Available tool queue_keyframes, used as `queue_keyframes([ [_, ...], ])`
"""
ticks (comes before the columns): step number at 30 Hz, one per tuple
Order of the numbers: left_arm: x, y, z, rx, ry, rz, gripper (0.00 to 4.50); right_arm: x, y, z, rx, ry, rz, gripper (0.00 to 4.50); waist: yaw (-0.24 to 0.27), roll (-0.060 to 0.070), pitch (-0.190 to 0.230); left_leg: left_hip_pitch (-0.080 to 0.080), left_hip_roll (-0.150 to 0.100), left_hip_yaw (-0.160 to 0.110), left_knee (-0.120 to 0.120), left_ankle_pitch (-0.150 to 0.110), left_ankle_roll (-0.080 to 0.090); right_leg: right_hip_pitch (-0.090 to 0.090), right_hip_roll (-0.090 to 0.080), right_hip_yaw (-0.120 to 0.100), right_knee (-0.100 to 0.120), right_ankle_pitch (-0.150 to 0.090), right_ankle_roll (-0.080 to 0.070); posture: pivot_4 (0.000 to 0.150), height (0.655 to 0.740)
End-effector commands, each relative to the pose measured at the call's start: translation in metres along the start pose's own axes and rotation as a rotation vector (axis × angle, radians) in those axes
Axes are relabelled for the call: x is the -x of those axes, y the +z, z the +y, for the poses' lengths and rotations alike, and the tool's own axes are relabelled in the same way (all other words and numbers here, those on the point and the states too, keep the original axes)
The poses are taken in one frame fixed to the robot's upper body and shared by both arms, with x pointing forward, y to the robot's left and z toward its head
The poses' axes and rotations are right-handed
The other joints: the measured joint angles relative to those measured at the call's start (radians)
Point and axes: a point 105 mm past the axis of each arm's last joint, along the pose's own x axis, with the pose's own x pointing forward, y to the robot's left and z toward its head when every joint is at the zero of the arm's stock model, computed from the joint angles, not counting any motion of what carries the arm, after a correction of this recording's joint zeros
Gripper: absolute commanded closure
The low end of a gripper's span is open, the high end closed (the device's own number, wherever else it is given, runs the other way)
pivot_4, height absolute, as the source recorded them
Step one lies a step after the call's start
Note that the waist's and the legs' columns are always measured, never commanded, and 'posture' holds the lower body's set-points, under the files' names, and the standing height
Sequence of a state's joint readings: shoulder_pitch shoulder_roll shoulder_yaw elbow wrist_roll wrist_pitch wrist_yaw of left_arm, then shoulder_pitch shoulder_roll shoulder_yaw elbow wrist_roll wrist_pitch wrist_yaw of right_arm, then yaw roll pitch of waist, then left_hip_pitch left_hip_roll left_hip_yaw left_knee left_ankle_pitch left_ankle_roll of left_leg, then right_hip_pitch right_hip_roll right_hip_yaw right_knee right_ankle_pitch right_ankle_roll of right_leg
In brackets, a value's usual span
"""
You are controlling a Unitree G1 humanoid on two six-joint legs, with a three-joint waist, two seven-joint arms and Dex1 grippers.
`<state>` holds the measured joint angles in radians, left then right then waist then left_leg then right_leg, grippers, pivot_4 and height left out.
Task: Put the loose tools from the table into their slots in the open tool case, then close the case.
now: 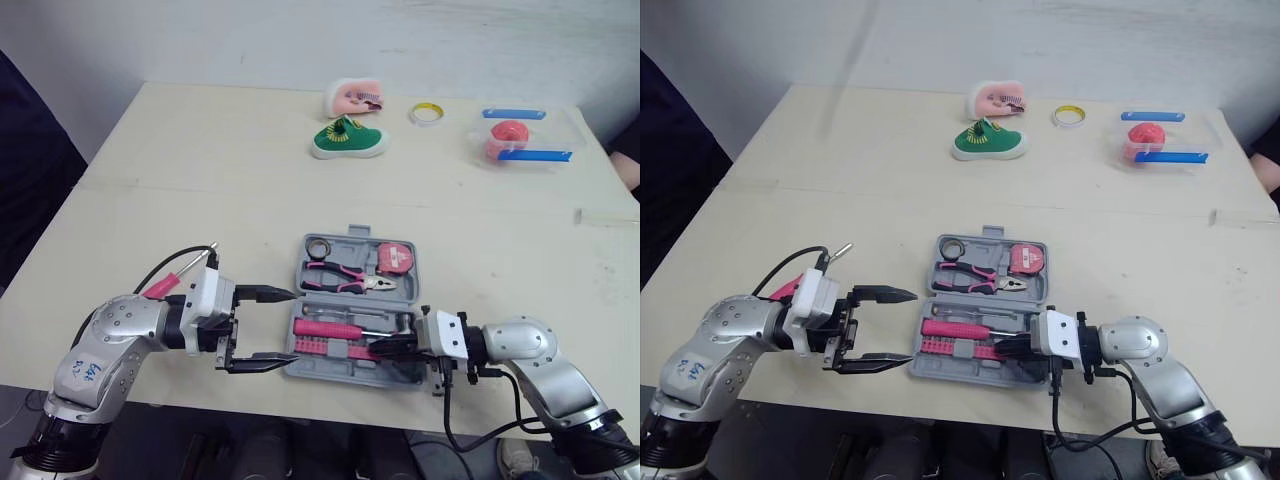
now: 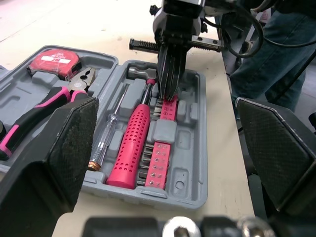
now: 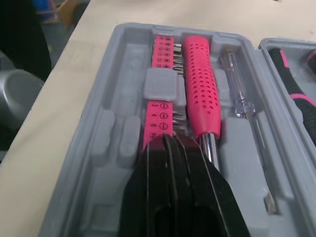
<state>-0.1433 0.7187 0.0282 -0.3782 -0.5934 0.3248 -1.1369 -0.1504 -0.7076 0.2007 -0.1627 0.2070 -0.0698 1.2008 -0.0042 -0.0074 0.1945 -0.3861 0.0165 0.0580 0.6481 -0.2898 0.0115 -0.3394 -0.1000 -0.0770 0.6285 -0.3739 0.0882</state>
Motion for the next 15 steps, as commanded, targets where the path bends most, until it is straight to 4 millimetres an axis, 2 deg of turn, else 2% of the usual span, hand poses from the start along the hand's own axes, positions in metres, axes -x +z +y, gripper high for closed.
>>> queue_keyframes([
  [1,0.001,0.003,-0.002,-0.023,0.003,-0.007,0.00,0.001,-0.024,0.010,-0.041,0.040,0.113,4.42,0.001,0.000,0.000,0.001,0.000,0.000,0.000,0.000,0.000,0.001,0.000,0.000,0.000,0.000,0.000,0.150,0.7400],
  [6,0.004,0.001,-0.002,-0.020,0.014,0.003,0.00,-0.004,-0.013,0.006,0.009,0.036,0.120,4.42,-0.001,-0.002,-0.001,0.001,0.000,0.000,0.000,0.000,0.000,0.002,0.000,0.000,0.000,0.000,0.000,0.150,0.7400],
  [9,0.006,0.002,-0.001,-0.027,0.035,0.001,0.00,0.002,0.008,-0.002,-0.002,-0.026,0.005,4.42,0.000,-0.002,-0.001,0.001,0.000,-0.001,0.000,0.000,-0.001,0.001,0.000,0.000,0.000,0.000,0.000,0.150,0.7400],
  [12,0.013,0.001,0.003,-0.022,0.061,0.010,0.00,0.018,0.033,-0.010,0.012,-0.121,-0.177,4.42,0.001,-0.002,-0.001,0.001,0.000,-0.001,0.000,0.000,-0.001,0.001,0.000,0.000,0.000,0.000,0.000,0.150,0.7400],
  [15,0.028,0.000,0.013,-0.004,0.130,0.020,0.00,0.044,0.038,-0.014,0.045,-0.199,-0.202,4.42,0.002,-0.001,0.000,0.000,0.000,-0.001,0.000,0.000,0.000,0.000,0.000,0.000,0.000,0.000,0.000,0.150,0.7400],
])
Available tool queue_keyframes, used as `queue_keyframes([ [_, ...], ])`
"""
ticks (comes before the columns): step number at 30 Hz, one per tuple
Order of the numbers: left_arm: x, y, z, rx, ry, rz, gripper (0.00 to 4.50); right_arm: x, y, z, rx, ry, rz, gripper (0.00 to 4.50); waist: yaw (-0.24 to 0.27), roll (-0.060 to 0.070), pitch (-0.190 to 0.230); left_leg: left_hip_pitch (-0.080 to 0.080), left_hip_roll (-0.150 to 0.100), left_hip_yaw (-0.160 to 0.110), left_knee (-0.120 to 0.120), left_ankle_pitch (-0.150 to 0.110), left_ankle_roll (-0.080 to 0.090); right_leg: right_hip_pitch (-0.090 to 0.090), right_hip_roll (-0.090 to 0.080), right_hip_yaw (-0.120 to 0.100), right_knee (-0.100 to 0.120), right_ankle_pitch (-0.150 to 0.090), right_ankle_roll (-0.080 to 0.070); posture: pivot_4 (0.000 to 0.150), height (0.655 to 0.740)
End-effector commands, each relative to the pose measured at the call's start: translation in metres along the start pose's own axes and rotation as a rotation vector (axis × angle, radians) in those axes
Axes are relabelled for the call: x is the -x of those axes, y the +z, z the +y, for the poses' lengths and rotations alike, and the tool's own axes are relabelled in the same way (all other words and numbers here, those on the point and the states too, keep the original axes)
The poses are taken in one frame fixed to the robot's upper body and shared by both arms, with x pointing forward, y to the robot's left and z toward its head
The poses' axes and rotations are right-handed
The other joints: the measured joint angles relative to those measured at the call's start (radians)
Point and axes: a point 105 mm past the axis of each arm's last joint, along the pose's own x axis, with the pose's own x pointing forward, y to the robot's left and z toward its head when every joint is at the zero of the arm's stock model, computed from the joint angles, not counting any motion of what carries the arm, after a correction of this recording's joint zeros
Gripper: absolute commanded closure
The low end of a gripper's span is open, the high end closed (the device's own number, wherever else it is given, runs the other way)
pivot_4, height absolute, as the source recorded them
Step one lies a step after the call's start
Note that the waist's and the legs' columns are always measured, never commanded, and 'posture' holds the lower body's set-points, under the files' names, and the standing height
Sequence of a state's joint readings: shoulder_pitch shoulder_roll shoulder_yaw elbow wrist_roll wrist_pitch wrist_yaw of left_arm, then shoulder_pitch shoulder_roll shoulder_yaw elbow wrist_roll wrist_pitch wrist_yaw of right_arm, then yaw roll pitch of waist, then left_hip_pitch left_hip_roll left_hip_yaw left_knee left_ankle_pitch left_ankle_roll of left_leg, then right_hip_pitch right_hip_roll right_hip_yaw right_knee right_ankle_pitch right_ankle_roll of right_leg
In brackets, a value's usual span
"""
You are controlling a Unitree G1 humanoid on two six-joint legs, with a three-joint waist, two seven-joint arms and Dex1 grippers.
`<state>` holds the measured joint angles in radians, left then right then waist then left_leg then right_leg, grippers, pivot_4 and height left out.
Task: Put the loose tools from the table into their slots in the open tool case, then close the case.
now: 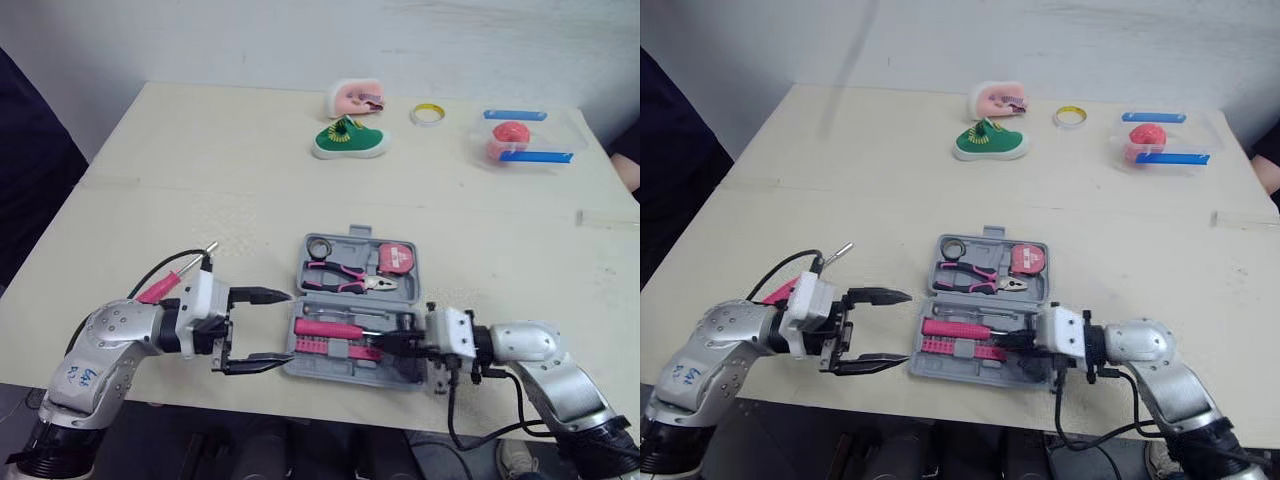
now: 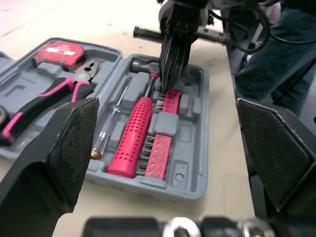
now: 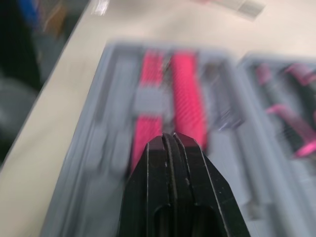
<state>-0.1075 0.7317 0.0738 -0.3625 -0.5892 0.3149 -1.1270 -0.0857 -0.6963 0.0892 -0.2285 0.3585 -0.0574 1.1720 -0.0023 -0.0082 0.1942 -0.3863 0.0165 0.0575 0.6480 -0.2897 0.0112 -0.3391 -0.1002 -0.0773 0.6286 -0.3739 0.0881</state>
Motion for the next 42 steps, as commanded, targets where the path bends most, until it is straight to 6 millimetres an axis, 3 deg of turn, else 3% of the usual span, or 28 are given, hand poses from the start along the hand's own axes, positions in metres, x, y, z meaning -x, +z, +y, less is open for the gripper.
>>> queue_keyframes([
  [1,0.023,0.004,0.015,-0.008,0.103,0.009,0.00,0.032,0.023,-0.014,0.095,-0.116,-0.056,4.42,0.000,0.000,0.000,0.000,0.000,0.000,0.000,0.000,0.000,0.000,0.000,0.000,0.000,0.000,0.000,0.150,0.7400],
  [5,0.052,-0.003,0.028,-0.001,0.224,0.050,0.00,0.069,0.028,-0.019,-0.098,-0.187,-0.061,4.42,0.001,0.001,0.000,0.000,0.000,0.000,0.000,0.000,0.000,0.000,0.000,0.000,0.000,0.000,0.000,0.150,0.7400],
  [8,0.093,-0.010,0.041,0.012,0.393,0.089,0.00,0.113,0.011,-0.022,-0.003,-0.314,0.086,3.59,0.000,0.001,0.000,0.000,0.000,0.000,0.000,0.000,0.001,0.000,0.000,0.000,0.000,0.000,0.000,0.150,0.7400],
  [9,0.111,-0.014,0.043,0.024,0.456,0.110,0.00,0.129,0.005,-0.024,0.022,-0.375,0.138,2.92,0.000,0.001,0.000,0.000,0.000,0.000,-0.001,-0.001,0.001,0.000,0.000,0.000,0.000,0.000,0.000,0.150,0.7400],
  [11,0.152,-0.024,0.043,0.045,0.594,0.163,0.00,0.171,-0.009,-0.029,0.033,-0.526,0.228,1.99,-0.004,0.001,0.000,0.000,0.000,0.001,-0.001,-0.001,0.001,0.000,0.000,0.000,0.000,0.000,0.000,0.150,0.7400],
  [15,0.204,-0.040,0.036,0.071,0.778,0.214,0.00,0.213,-0.026,-0.023,0.027,-0.664,0.295,0.05,-0.005,0.001,0.001,0.001,0.000,0.004,-0.001,-0.003,0.005,-0.001,-0.001,0.002,0.000,0.000,0.000,0.150,0.7400],
  [17,0.230,-0.048,0.025,0.130,0.889,0.193,0.00,0.237,-0.041,-0.010,-0.066,-0.704,0.365,0.05,-0.005,0.001,0.001,0.002,0.000,0.004,-0.002,-0.005,0.007,-0.002,-0.001,0.002,0.000,0.000,0.000,0.150,0.7400],
  [21,0.258,-0.062,0.002,0.187,0.979,0.259,0.00,0.265,-0.049,-0.004,-0.084,-0.825,0.423,0.05,-0.008,0.001,0.001,0.001,0.000,0.004,-0.003,-0.006,0.006,-0.002,-0.002,0.002,-0.001,0.000,0.000,0.150,0.7400],
  [26,0.290,-0.068,-0.013,0.146,1.155,0.308,0.00,0.284,-0.053,0.002,-0.055,-0.891,0.467,0.05,-0.015,0.001,0.000,0.002,0.000,0.004,-0.002,-0.008,0.006,-0.002,-0.003,0.002,0.000,0.000,0.000,0.150,0.7400],
  [29,0.292,-0.071,-0.016,0.140,1.174,0.318,0.00,0.285,-0.053,0.002,-0.063,-0.915,0.418,0.05,-0.022,0.002,0.001,0.002,0.000,0.004,-0.003,-0.009,0.005,-0.002,-0.004,0.003,0.000,0.000,-0.001,0.150,0.7400],
  [36,0.242,-0.062,0.015,0.107,1.049,0.216,0.00,0.232,-0.051,-0.004,-0.043,-0.763,0.182,0.05,-0.026,0.001,0.001,0.003,0.000,0.004,-0.003,-0.008,0.005,-0.001,-0.004,0.002,0.001,0.000,-0.001,0.150,0.7400],
  [42,0.207,-0.055,0.039,0.190,0.962,0.205,0.00,0.190,-0.024,-0.019,0.003,-0.668,-0.033,0.05,-0.026,0.003,0.001,0.003,0.000,0.005,-0.002,-0.006,0.003,-0.002,-0.004,0.003,0.002,0.000,0.000,0.150,0.7400],
])
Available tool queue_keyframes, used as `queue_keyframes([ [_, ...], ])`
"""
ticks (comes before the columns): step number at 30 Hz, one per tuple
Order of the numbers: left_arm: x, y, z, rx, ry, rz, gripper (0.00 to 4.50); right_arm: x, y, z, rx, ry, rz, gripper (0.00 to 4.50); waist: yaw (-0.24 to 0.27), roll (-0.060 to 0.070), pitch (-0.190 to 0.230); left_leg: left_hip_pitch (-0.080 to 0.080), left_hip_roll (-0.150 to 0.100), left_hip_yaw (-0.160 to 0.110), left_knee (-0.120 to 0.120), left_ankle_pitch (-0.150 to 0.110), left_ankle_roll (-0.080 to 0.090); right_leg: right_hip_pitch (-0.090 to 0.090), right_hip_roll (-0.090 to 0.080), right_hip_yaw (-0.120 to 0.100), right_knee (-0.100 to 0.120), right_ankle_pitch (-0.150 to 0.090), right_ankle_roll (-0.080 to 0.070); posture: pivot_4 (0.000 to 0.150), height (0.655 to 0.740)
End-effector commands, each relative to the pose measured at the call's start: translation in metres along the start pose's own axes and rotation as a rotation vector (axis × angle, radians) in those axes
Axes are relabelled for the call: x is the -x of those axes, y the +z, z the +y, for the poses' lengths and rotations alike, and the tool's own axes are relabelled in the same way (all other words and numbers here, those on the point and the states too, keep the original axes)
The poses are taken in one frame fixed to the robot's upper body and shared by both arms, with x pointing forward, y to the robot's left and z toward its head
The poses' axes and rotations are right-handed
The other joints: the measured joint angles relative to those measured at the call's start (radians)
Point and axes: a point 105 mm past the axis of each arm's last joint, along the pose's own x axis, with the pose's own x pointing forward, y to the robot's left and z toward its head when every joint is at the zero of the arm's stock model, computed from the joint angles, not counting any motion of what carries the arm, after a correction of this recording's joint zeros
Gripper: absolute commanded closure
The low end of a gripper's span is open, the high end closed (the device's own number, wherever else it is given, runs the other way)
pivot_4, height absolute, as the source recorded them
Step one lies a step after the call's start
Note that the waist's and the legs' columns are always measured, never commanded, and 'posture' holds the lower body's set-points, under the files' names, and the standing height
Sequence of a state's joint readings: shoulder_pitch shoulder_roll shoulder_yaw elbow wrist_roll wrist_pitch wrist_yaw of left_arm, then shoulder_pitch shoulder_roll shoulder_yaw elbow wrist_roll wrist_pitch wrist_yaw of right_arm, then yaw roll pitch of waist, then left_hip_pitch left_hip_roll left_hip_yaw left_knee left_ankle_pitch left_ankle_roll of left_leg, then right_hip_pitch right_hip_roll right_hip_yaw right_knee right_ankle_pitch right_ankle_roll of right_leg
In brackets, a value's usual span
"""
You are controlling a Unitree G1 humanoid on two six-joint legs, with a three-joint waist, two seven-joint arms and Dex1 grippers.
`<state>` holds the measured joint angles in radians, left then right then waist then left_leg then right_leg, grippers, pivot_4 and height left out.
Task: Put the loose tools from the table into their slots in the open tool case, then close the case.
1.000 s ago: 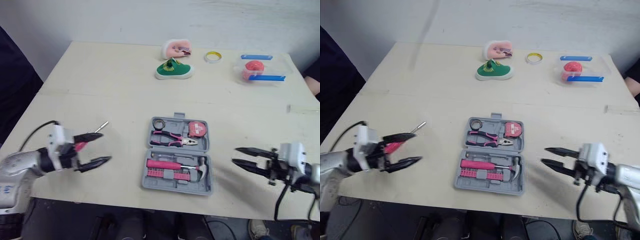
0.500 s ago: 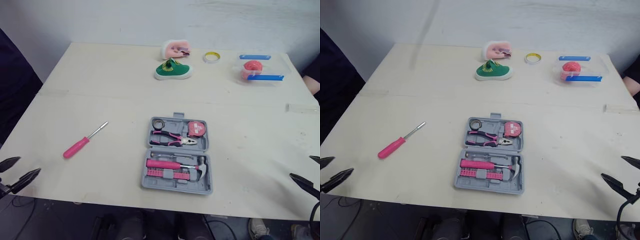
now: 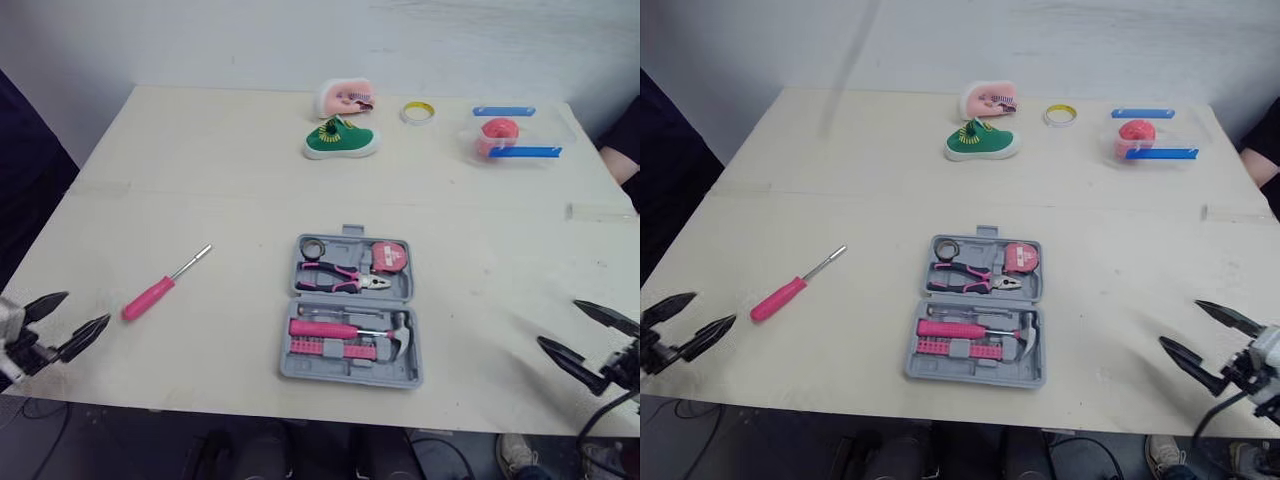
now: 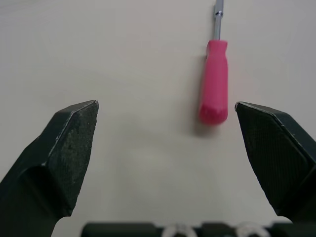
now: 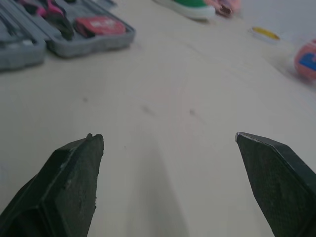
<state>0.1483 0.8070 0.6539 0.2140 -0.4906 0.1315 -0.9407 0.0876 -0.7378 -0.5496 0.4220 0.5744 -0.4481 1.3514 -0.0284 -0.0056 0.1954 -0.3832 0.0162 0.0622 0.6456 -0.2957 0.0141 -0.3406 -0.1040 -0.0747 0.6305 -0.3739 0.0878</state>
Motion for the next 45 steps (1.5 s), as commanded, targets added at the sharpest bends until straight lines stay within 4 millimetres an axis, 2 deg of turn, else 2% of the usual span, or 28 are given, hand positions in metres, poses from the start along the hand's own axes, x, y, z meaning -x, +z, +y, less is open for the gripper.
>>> queue_keyframes([
  [1,-0.014,0.013,-0.008,-0.005,-0.040,0.027,0.00,-0.013,0.028,0.004,0.013,0.043,-0.121,0.05,0.000,0.000,0.000,0.000,0.000,0.000,0.000,0.001,-0.001,0.000,0.000,0.000,0.000,0.000,0.000,0.150,0.7400],
  [6,-0.045,0.015,-0.017,0.013,-0.066,0.114,0.00,-0.050,0.059,0.035,0.022,0.198,-0.267,0.05,0.002,0.000,0.000,0.000,0.000,0.000,0.000,0.001,-0.002,0.000,0.001,0.000,0.001,0.000,0.000,0.150,0.7400],
  [9,-0.057,0.004,-0.024,0.014,-0.101,0.190,0.00,-0.065,0.075,0.053,0.013,0.276,-0.333,0.05,0.002,0.000,0.000,0.000,0.000,0.000,0.000,0.002,-0.002,-0.001,0.001,0.000,0.003,0.000,0.000,0.150,0.7400],
  [11,-0.064,0.005,-0.023,-0.018,-0.091,0.212,0.00,-0.075,0.084,0.070,0.001,0.339,-0.375,0.05,0.002,0.000,0.000,0.000,0.000,0.000,0.000,0.002,-0.002,-0.001,0.001,0.000,0.005,0.000,0.000,0.150,0.7400],
  [15,-0.068,-0.001,-0.021,-0.037,-0.083,0.273,0.00,-0.081,0.095,0.095,0.001,0.428,-0.409,0.05,0.003,0.000,0.000,-0.001,0.000,0.000,0.001,0.002,-0.003,-0.002,0.001,0.000,0.006,0.000,0.000,0.150,0.7400],
  [18,-0.070,-0.006,-0.022,-0.030,-0.097,0.290,0.00,-0.081,0.094,0.102,0.023,0.466,-0.399,0.05,0.003,-0.001,0.000,-0.001,0.000,0.000,0.001,0.002,-0.002,-0.002,0.001,0.001,0.006,0.000,0.000,0.150,0.7400],
  [21,-0.073,-0.012,-0.022,-0.036,-0.106,0.316,0.80,-0.082,0.090,0.103,0.036,0.472,-0.383,0.00,0.003,-0.001,0.000,-0.001,0.000,0.000,0.001,0.002,-0.002,-0.002,0.001,0.001,0.005,0.000,0.000,0.150,0.7400],
  [28,-0.079,-0.021,-0.030,-0.031,-0.146,0.325,3.77,-0.084,0.088,0.102,0.042,0.482,-0.385,0.00,0.004,0.000,0.000,0.001,0.000,0.000,0.001,0.003,-0.003,-0.001,0.001,0.001,0.006,0.000,0.000,0.150,0.7400],
  [29,-0.079,-0.021,-0.029,-0.030,-0.144,0.325,3.95,-0.084,0.085,0.102,0.040,0.484,-0.383,0.00,0.004,0.000,0.000,0.002,0.000,0.000,0.001,0.003,-0.003,-0.001,0.001,0.001,0.006,0.000,0.000,0.150,0.7400],
  [32,-0.079,-0.021,-0.028,-0.028,-0.134,0.319,3.94,-0.082,0.077,0.102,0.035,0.489,-0.372,0.00,0.004,0.000,0.000,0.002,0.000,0.000,0.001,0.003,-0.003,-0.001,0.001,0.001,0.006,0.000,0.000,0.150,0.7400],
  [34,-0.080,-0.016,-0.028,-0.048,-0.133,0.290,3.94,-0.081,0.074,0.103,0.038,0.493,-0.368,0.00,0.004,0.000,0.000,0.003,0.000,0.000,0.001,0.003,-0.003,0.000,0.001,0.001,0.006,0.000,0.000,0.150,0.7400],
  [39,-0.083,0.011,-0.028,-0.133,-0.145,0.158,3.94,-0.078,0.070,0.101,0.051,0.489,-0.367,0.00,0.008,0.000,0.000,0.003,0.000,0.000,0.001,0.003,-0.002,0.000,0.001,0.002,0.006,0.000,0.000,0.150,0.7400],
  [40,-0.085,0.030,-0.041,-0.170,-0.227,0.078,3.94,-0.077,0.067,0.100,0.056,0.488,-0.359,0.00,0.008,-0.001,0.000,0.003,0.000,0.000,0.001,0.003,-0.002,0.000,0.001,0.002,0.006,0.000,0.000,0.150,0.7400],
  [42,-0.083,0.055,-0.062,-0.242,-0.352,-0.024,3.94,-0.076,0.065,0.098,0.065,0.486,-0.349,0.00,0.010,-0.002,0.001,0.003,0.000,0.000,0.001,0.003,-0.002,0.000,0.001,0.001,0.006,0.000,0.000,0.150,0.7400],
  [43,-0.081,0.068,-0.079,-0.277,-0.443,-0.071,3.94,-0.076,0.064,0.097,0.073,0.486,-0.342,0.00,0.011,-0.002,0.001,0.002,0.000,0.001,0.001,0.003,-0.002,0.000,0.000,0.001,0.006,0.000,0.000,0.150,0.7400],
  [45,-0.078,0.078,-0.096,-0.303,-0.534,-0.105,3.94,-0.075,0.064,0.096,0.083,0.485,-0.336,0.00,0.012,-0.002,0.001,0.001,0.000,0.001,0.002,0.003,-0.003,0.000,0.000,0.001,0.005,0.000,0.000,0.150,0.7400],
])
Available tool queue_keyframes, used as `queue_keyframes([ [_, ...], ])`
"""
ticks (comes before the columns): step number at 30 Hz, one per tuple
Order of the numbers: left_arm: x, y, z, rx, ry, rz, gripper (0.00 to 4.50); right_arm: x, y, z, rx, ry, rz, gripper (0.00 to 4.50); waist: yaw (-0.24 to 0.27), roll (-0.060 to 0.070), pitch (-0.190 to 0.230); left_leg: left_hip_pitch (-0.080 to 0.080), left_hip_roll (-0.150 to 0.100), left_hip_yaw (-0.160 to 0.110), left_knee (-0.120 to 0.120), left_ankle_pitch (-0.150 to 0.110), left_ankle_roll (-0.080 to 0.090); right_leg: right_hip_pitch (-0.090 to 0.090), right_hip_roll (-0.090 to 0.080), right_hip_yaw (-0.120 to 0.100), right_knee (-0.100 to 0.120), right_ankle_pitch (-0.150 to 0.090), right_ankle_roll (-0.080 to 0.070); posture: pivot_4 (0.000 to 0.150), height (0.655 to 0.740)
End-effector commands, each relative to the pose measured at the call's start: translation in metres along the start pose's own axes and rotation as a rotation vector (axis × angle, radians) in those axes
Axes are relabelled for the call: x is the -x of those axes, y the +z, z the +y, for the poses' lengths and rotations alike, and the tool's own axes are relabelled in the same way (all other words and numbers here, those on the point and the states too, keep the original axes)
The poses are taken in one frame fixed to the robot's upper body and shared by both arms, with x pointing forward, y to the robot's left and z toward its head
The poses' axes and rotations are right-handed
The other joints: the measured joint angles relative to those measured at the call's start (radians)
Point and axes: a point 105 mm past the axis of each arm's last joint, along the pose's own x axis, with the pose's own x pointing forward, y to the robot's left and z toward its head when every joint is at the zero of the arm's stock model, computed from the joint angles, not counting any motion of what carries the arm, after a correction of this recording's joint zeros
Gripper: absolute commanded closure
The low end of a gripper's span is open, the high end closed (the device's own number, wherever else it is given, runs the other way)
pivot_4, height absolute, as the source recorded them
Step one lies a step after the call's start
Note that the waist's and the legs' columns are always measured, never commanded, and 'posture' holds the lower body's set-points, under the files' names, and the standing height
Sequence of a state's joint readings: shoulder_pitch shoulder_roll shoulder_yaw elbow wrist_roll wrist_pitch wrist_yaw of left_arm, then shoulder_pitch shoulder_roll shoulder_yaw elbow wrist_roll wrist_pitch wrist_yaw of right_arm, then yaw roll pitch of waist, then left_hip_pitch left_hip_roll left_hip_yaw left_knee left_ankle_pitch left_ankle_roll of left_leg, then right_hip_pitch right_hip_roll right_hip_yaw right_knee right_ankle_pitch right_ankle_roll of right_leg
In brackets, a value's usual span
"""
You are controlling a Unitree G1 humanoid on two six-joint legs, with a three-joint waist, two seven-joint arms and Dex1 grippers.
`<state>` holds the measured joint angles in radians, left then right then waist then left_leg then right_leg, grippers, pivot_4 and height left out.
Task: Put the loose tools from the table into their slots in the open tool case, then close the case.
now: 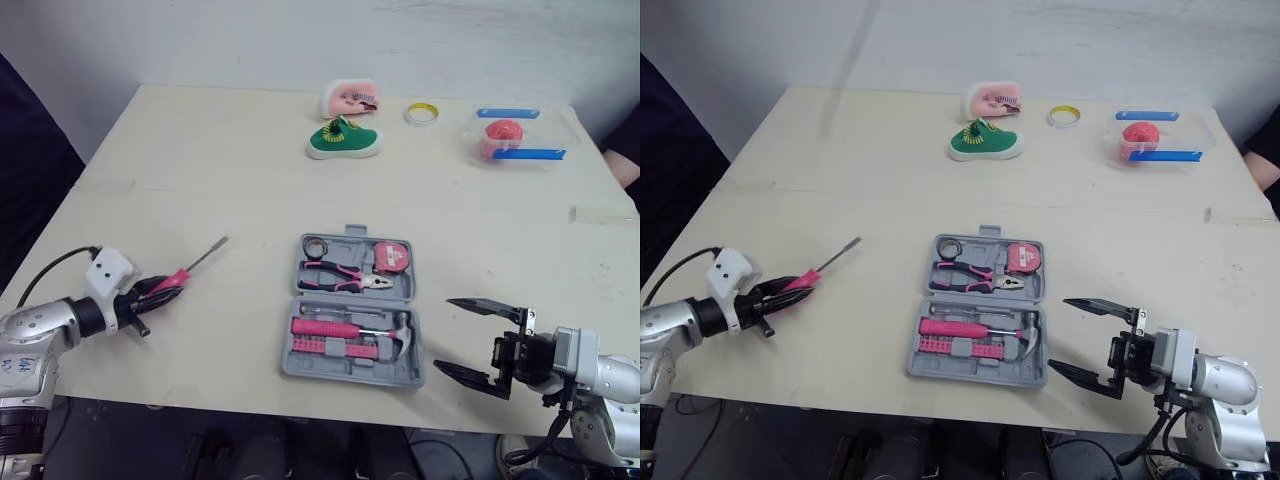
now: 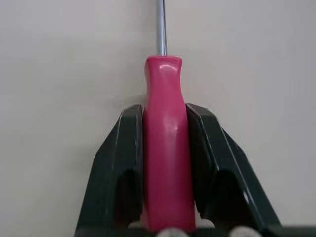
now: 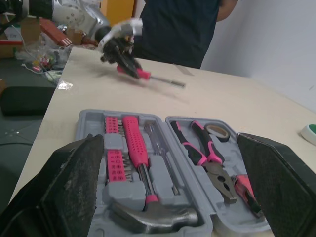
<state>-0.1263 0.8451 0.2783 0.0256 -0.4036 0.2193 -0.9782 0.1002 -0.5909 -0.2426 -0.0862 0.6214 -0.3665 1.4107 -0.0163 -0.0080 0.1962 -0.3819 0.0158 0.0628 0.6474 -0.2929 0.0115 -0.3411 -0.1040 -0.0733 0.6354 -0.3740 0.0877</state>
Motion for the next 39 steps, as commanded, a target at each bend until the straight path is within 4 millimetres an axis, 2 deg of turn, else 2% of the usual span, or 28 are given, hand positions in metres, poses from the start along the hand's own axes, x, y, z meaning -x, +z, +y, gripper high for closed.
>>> queue_keyframes([
  [1,-0.004,0.045,-0.030,-0.139,-0.189,-0.122,3.94,0.005,0.006,-0.004,0.053,0.009,0.017,0.00,0.000,0.000,0.000,0.000,0.000,0.000,0.000,0.000,0.000,0.000,0.000,0.000,0.000,0.000,0.000,0.150,0.7400],
  [4,-0.018,0.059,-0.065,-0.198,-0.377,-0.137,3.94,0.009,0.008,-0.007,0.062,0.007,0.033,0.00,-0.003,0.001,0.000,0.000,0.000,0.000,0.000,0.000,0.000,0.000,0.000,0.000,0.000,0.000,0.000,0.150,0.7400],
  [11,-0.051,0.068,-0.114,-0.175,-0.551,-0.104,3.94,0.014,0.016,-0.006,0.053,0.019,0.049,0.00,0.000,0.001,0.000,0.000,0.000,0.000,0.000,0.001,0.000,0.001,0.002,0.000,0.000,0.000,0.000,0.150,0.7400],
  [14,-0.058,0.066,-0.125,-0.171,-0.564,-0.065,3.94,0.012,0.018,-0.004,0.048,0.026,0.058,0.00,-0.003,0.000,0.000,0.000,0.000,0.000,0.000,0.001,0.000,0.001,0.003,0.001,0.000,0.000,0.000,0.150,0.7400],
  [20,-0.080,0.049,-0.161,-0.160,-0.672,0.065,3.94,0.015,0.018,0.001,0.024,0.020,0.091,0.00,0.014,0.001,0.000,0.001,0.000,0.000,0.001,0.001,0.000,0.001,0.003,0.002,0.000,0.000,0.000,0.150,0.7400],
  [23,-0.084,0.040,-0.169,-0.157,-0.712,0.131,3.94,0.016,0.017,0.003,0.014,0.020,0.097,0.00,0.017,0.000,0.000,0.000,0.000,0.000,0.001,0.001,0.000,0.001,0.003,0.002,0.000,0.000,0.000,0.150,0.7400],
  [29,-0.094,0.039,-0.176,-0.175,-0.720,0.142,3.94,0.021,0.015,0.006,-0.003,0.012,0.105,0.00,0.018,0.000,0.000,0.000,0.000,0.000,0.001,0.002,0.000,0.002,0.004,0.002,0.000,0.000,0.000,0.150,0.7400],
  [39,-0.105,0.043,-0.174,-0.210,-0.722,0.141,3.94,0.021,0.013,0.007,-0.010,0.005,0.114,0.00,0.019,0.000,0.000,0.000,0.000,0.000,0.002,0.003,0.000,0.002,0.004,0.002,0.000,0.000,0.000,0.150,0.7400],
])
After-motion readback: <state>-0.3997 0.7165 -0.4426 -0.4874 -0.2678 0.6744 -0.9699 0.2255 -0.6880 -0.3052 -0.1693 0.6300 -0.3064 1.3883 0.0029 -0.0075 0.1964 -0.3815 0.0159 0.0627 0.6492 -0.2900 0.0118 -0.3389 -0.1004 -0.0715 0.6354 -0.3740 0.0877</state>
